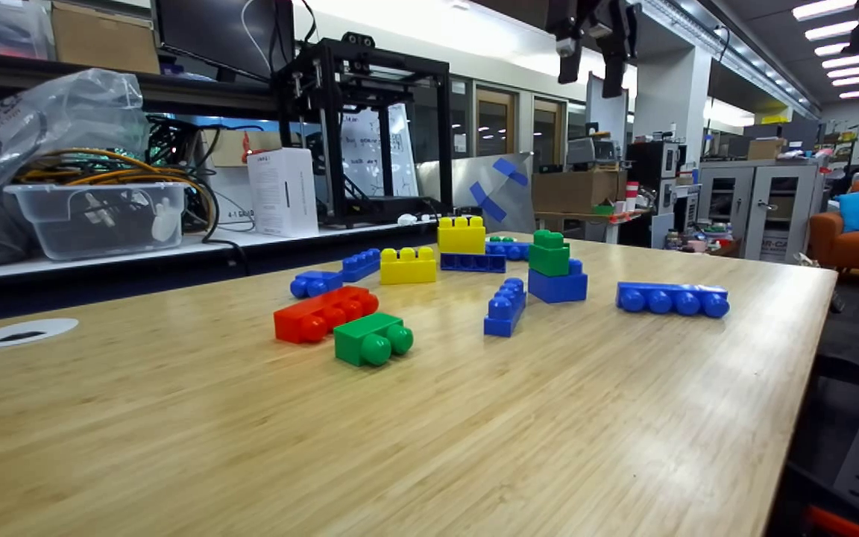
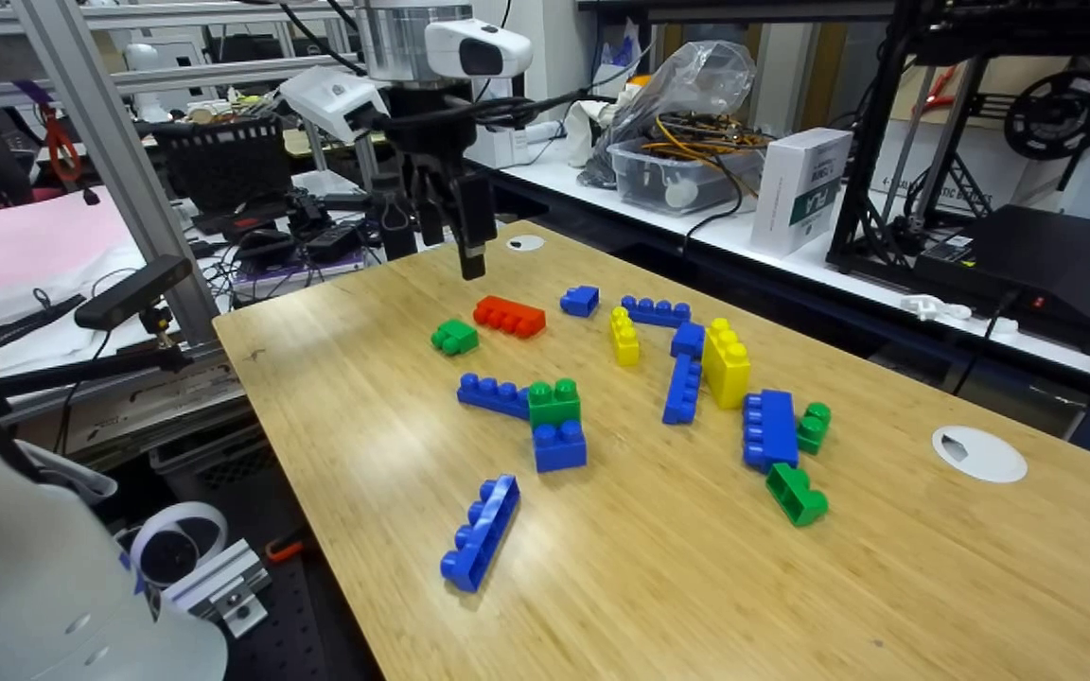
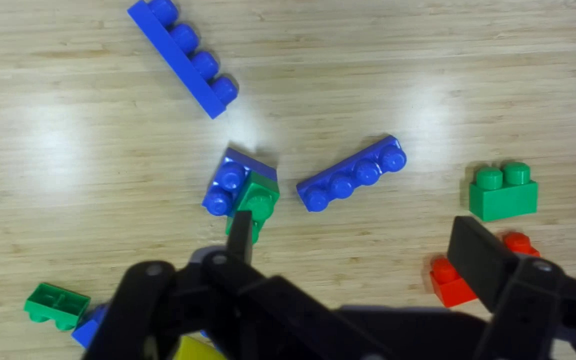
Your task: Place the green block on the left side of the table on the stack
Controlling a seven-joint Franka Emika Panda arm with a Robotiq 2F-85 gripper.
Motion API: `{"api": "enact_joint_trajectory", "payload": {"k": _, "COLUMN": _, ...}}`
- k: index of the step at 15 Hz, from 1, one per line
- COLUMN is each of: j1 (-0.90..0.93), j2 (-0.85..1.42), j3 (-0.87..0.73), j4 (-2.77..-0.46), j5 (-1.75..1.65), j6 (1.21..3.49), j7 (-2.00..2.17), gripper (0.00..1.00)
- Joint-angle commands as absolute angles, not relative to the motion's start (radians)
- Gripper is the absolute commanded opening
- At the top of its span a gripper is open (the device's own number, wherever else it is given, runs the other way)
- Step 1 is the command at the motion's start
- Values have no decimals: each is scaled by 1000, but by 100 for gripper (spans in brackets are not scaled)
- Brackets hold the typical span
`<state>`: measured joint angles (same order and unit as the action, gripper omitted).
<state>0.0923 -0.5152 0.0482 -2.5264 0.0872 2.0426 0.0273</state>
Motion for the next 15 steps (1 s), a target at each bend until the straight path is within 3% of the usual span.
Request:
{"api": "enact_joint_trajectory", "payload": {"k": 1, "j1": 109, "j2": -441, "j3": 79, "j4": -2497, "j5": 99, "j6": 2092, "j7": 36, "gripper": 100}}
{"api": "enact_joint_trajectory", "payload": {"k": 15, "j1": 156, "j2": -117, "j3": 200, "j4": -2309, "j5": 29, "j6": 2203, "j7": 168, "gripper": 100}}
